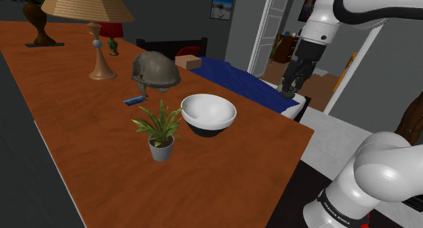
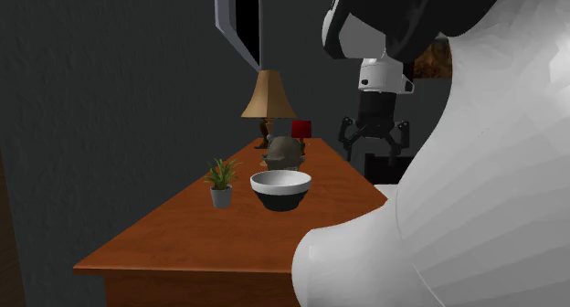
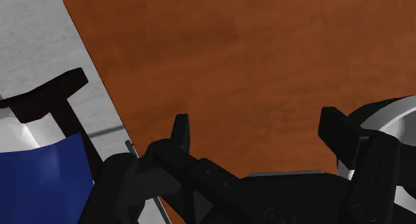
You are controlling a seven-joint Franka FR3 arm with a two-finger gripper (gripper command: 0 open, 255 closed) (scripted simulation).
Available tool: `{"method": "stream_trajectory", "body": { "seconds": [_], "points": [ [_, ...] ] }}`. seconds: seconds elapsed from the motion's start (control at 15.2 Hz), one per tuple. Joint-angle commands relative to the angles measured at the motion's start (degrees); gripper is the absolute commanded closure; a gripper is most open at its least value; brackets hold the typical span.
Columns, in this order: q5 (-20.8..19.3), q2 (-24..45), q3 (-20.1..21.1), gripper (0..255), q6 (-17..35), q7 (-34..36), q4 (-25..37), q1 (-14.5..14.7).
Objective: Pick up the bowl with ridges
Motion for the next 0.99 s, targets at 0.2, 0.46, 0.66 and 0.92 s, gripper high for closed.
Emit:
{"method": "stream_trajectory", "body": {
  "seconds": [0.2,0.46,0.66,0.92],
  "points": [
    [2.11,4.48,2.32,0,3.98,2.52,0.93,1.33],
    [4.42,11.08,5.26,0,8.98,5.67,3.19,2.9],
    [5.71,16.37,7.34,0,12.38,7.93,5.65,3.89],
    [6.76,23.76,9.94,0,16.31,10.92,9.9,4.97]
  ]
}}
